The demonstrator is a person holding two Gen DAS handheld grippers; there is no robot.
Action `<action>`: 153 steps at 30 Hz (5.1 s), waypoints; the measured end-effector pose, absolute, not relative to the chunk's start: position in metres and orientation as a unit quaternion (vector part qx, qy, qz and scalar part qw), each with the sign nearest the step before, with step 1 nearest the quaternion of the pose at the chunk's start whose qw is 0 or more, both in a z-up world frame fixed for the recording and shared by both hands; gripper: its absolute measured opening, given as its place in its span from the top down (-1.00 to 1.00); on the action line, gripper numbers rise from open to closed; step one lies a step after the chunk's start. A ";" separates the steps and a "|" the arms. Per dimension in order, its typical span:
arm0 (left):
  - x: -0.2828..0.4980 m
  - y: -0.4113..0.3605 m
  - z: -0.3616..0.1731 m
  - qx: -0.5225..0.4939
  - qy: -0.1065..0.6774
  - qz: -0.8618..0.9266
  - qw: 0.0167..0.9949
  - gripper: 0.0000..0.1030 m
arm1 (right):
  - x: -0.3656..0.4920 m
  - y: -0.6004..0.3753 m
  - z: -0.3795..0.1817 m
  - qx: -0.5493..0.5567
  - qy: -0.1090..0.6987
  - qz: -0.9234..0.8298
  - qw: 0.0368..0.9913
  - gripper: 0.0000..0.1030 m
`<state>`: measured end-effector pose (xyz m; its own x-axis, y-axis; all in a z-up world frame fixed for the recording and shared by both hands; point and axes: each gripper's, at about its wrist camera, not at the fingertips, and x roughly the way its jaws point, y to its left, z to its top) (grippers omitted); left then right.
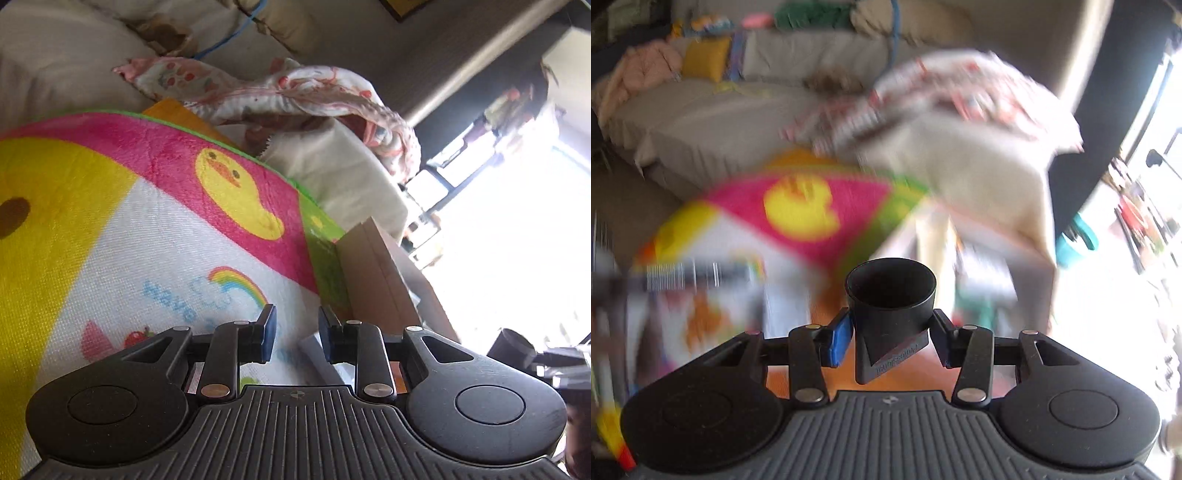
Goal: Organize rigid objects
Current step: 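Grasp the white multi-port charger with the left tool while the right tool holds the nozzle, then drop the white charger and black nozzle into the pink box with both tools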
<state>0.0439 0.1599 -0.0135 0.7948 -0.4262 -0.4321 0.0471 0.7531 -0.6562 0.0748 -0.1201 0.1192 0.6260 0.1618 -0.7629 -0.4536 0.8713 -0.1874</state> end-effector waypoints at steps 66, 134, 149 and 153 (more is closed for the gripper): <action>0.027 0.030 0.032 -0.018 0.307 0.048 0.950 -0.09 | -0.010 -0.281 -0.006 0.192 0.307 0.104 0.927 -0.81; 0.014 0.021 0.116 -0.059 0.250 -0.273 0.927 -0.03 | 0.021 -0.211 0.124 -0.111 0.292 0.180 0.933 0.10; 0.151 -0.016 0.086 -0.070 0.298 -0.235 0.923 -0.01 | 0.129 -0.225 0.110 -0.015 0.299 0.042 0.953 -0.54; 0.110 0.000 0.072 -0.054 0.295 -0.216 0.929 -0.01 | 0.092 -0.225 0.080 -0.039 0.301 0.023 0.953 -0.64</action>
